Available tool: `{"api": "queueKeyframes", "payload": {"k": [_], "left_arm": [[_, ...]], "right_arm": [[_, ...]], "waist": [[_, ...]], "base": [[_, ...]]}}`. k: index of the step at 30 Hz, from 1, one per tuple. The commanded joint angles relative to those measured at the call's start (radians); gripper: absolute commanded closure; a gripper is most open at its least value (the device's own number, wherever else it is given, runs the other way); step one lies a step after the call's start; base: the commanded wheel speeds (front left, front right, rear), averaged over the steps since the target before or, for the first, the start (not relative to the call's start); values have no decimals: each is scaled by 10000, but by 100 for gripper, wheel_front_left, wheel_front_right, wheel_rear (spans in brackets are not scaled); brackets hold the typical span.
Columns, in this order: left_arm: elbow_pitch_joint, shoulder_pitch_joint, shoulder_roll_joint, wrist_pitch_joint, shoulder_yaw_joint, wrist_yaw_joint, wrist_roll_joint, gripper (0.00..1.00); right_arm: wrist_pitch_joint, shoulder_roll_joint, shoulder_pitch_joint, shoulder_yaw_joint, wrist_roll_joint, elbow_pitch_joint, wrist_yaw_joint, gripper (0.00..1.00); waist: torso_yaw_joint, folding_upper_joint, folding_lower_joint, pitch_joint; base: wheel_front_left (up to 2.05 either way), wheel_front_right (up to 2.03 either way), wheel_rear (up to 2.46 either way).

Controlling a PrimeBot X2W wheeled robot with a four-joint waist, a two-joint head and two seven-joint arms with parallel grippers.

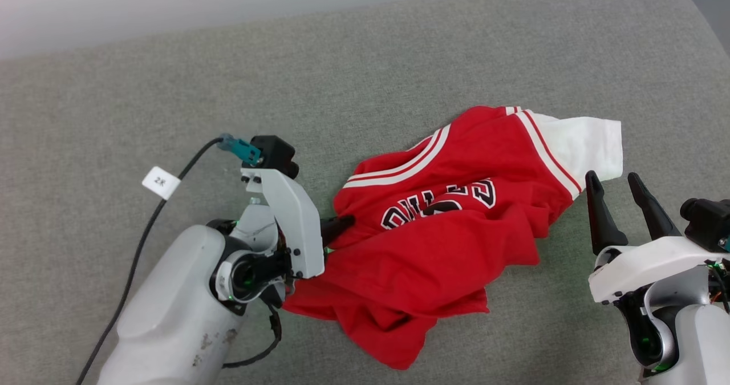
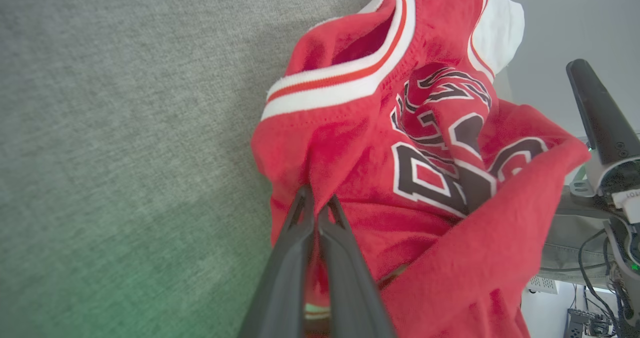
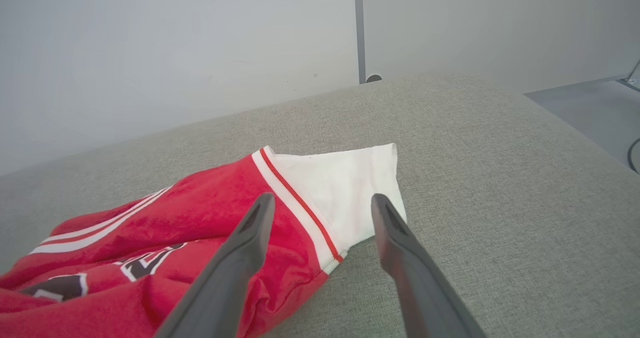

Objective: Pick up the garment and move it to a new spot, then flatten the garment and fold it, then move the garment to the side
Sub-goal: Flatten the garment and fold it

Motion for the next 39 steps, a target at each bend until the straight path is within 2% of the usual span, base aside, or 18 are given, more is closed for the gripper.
{"api": "queueKeyframes", "payload": {"k": [1, 13, 31, 36, 37, 38, 39], "left_arm": [[-20, -127, 21, -22, -7, -111, 19, 100], [-283, -100, 643, -113, 394, -125, -123, 100], [-463, 753, 2212, -147, 988, 71, 6, 100], [-274, 1057, 2327, -364, 981, 154, 153, 100], [-213, 1095, 2315, -454, 977, 172, 176, 84], [-144, 1141, 2269, -543, 971, 165, 195, 84], [-79, 1180, 2232, -623, 949, 130, 227, 47]], "right_arm": [[16, -4, 34, -11, -35, -28, 1, 0], [202, -120, 437, -180, -134, -139, 1, 0], [710, -302, 1014, -250, -205, -577, 1, 0], [831, -233, 1139, -191, -250, -693, 1, 0], [839, -224, 1145, -175, -245, -712, 1, 0], [861, -219, 1148, -167, -238, -728, 1, 0], [884, -215, 1146, -151, -232, -734, 1, 0]], "waist": [[72, -1, 0, -83], [543, -1, 0, -712], [1252, -1, 0, -1412], [1351, -1, 0, -1416], [1362, -1, 0, -1404], [1373, -1, 0, -1392], [1381, -1, 0, -1380]], "base": [[0, 0, 0], [0, 0, 0], [0, 0, 0], [0, 0, 0], [0, 0, 0], [0, 0, 0], [0, 0, 0]]}}
